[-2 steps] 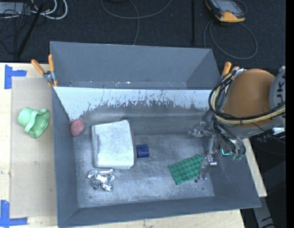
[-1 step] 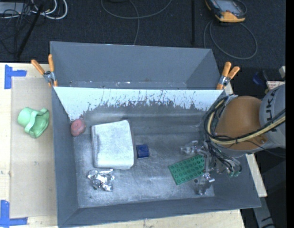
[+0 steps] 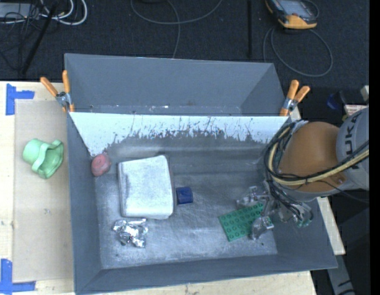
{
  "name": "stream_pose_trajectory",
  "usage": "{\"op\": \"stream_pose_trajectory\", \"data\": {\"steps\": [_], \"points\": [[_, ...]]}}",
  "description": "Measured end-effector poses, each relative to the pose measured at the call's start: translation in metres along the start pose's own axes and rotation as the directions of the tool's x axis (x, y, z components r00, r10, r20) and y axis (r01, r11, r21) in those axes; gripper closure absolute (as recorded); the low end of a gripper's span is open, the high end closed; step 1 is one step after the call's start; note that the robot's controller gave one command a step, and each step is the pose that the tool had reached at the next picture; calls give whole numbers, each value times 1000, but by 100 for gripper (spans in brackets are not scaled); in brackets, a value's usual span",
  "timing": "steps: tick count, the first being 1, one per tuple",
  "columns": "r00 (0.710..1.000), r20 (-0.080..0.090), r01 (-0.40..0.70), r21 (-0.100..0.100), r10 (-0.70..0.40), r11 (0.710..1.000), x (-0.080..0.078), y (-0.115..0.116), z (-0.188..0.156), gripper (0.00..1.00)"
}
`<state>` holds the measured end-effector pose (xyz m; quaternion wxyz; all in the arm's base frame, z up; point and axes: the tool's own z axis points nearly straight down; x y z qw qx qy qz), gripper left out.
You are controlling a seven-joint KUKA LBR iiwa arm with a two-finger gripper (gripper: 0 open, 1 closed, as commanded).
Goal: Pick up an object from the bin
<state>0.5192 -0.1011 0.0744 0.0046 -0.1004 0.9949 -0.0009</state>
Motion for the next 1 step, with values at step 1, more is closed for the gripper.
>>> {"op": "stream_pose_trajectory", "data": {"steps": [1], "points": [[1000, -2, 4, 0, -4, 1000, 17, -13, -135, 100]]}}
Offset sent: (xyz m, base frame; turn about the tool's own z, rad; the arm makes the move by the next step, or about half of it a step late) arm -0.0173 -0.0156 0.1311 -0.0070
